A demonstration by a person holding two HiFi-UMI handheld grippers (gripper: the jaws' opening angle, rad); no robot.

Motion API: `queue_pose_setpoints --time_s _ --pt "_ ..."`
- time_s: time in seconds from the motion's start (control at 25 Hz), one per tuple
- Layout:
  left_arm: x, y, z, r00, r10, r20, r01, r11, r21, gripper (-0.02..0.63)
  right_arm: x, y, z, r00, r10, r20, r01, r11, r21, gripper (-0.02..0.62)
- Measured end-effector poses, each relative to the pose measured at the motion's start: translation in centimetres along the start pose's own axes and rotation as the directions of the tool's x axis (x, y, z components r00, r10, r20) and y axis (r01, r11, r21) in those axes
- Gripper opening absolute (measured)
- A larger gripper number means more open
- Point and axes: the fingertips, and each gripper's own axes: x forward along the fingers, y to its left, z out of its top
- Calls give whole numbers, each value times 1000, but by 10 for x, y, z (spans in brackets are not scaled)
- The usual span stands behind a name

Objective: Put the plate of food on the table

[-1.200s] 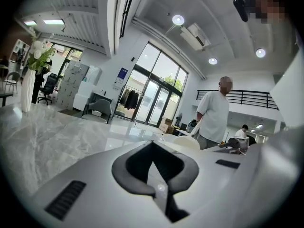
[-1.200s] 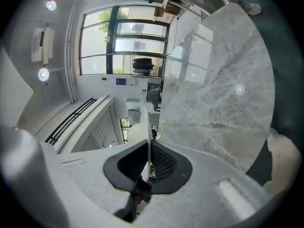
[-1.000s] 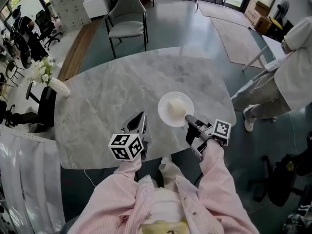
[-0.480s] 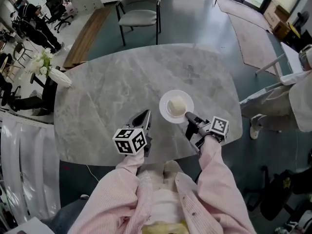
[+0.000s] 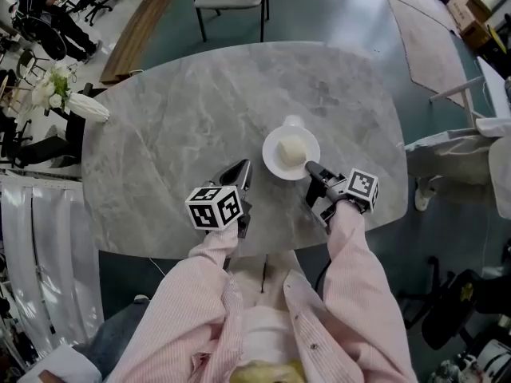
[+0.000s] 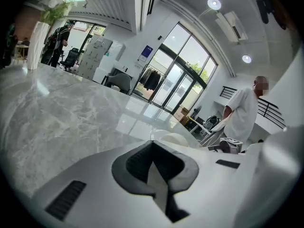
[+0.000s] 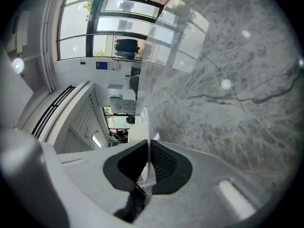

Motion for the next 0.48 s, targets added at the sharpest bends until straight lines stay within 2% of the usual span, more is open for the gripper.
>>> queue_pose_setpoints --time_s 0.32,0.48 --pt "6 4 -21 998 -4 -57 3 1000 -22 -8 3 -14 -5 998 -62 0 62 998 23 15" --pt "6 5 -25 998 -6 -65 4 999 -36 -8 5 -18 -7 998 -68 1 68 997 21 15"
